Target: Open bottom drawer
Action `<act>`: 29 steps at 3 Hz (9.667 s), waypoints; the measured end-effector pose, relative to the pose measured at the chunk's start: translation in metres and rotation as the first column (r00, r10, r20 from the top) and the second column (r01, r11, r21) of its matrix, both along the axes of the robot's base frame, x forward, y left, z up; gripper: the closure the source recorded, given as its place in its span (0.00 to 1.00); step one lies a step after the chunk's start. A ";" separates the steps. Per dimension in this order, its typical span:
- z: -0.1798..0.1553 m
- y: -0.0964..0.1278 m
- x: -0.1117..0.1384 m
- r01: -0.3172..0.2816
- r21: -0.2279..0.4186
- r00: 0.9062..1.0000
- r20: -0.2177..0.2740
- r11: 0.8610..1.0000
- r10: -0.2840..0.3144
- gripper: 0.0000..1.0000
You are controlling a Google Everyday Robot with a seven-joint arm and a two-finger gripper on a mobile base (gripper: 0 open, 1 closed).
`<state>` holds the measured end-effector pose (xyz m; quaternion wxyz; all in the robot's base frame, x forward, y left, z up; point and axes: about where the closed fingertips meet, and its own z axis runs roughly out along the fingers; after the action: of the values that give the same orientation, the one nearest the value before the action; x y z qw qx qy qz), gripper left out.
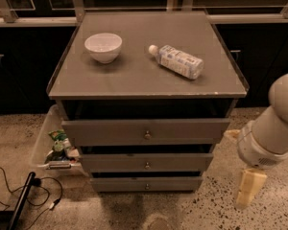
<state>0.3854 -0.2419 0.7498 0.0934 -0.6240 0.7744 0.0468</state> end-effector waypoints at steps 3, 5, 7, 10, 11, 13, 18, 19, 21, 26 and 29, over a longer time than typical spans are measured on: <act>-0.183 0.055 0.036 -0.015 0.196 0.999 -0.034 0.981 0.022 0.00; -0.232 0.059 0.036 -0.025 0.201 0.998 -0.048 0.979 0.035 0.00; -0.367 0.065 0.065 -0.049 0.277 0.999 0.028 0.960 0.043 0.00; -0.442 0.064 0.069 -0.012 0.304 1.000 -0.017 0.953 0.018 0.00; -0.471 0.053 0.085 -0.023 0.273 0.999 0.037 0.962 0.014 0.00; -0.528 0.027 0.135 -0.118 0.173 0.960 0.271 0.978 0.068 0.00; -0.554 0.033 0.192 -0.257 0.262 0.903 0.408 0.930 0.135 0.00; -0.573 0.044 0.200 -0.273 0.280 0.913 0.377 0.921 0.156 0.00; -0.596 0.046 0.218 -0.270 0.283 0.925 0.342 0.920 0.166 0.00; -0.593 0.037 0.201 -0.264 0.281 0.924 0.348 0.923 0.158 0.87; -0.595 0.036 0.199 -0.253 0.299 0.930 0.337 0.920 0.146 0.17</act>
Offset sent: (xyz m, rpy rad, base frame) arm 0.0482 0.0620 -0.1980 0.2032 0.0550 0.0260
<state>0.5844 -0.2061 0.1544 0.3132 -0.6747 0.6622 0.0902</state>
